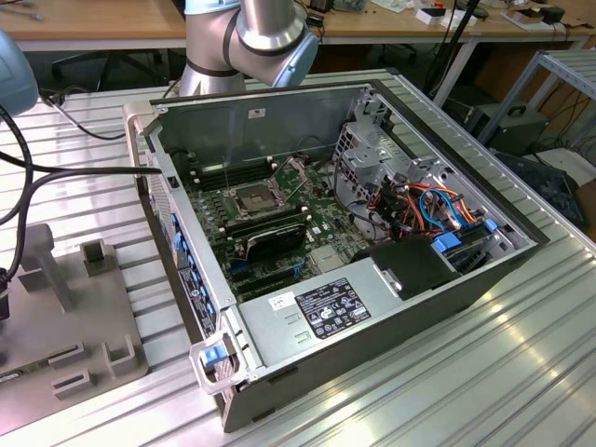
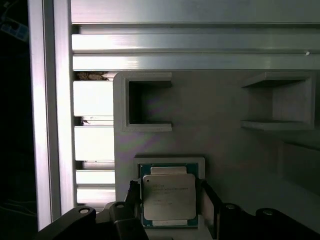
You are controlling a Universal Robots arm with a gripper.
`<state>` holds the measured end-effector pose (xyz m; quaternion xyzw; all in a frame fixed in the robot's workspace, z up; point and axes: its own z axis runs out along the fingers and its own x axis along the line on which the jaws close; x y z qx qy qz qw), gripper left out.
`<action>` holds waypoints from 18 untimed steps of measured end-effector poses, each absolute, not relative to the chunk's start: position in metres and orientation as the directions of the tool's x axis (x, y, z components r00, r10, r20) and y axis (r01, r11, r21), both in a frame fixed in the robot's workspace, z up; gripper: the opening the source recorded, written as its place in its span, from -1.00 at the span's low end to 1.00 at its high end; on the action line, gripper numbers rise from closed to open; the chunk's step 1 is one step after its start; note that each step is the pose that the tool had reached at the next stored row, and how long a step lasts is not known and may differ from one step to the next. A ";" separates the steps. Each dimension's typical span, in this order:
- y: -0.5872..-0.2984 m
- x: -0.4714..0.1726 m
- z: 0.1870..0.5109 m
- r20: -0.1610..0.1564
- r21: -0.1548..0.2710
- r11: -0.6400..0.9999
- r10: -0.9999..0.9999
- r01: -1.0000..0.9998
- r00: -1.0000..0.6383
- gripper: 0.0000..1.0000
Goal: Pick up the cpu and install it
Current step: 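Pick up the cpu and move it towards the insertion slot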
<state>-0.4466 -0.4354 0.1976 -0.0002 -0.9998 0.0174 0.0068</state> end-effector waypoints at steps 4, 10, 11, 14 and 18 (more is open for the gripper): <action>-0.435 -0.447 0.197 0.014 -0.035 0.999 -0.014 -0.015 -1.000 0.20; -0.435 -0.447 0.197 0.014 -0.035 0.997 -0.067 -0.068 -0.998 0.20; -0.435 -0.447 0.197 0.014 -0.035 0.997 -0.068 -0.068 -0.998 0.20; -0.435 -0.447 0.197 0.014 -0.035 0.997 -0.069 -0.069 -0.998 0.20; -0.435 -0.447 0.197 0.014 -0.035 0.997 -0.071 -0.071 -0.997 0.20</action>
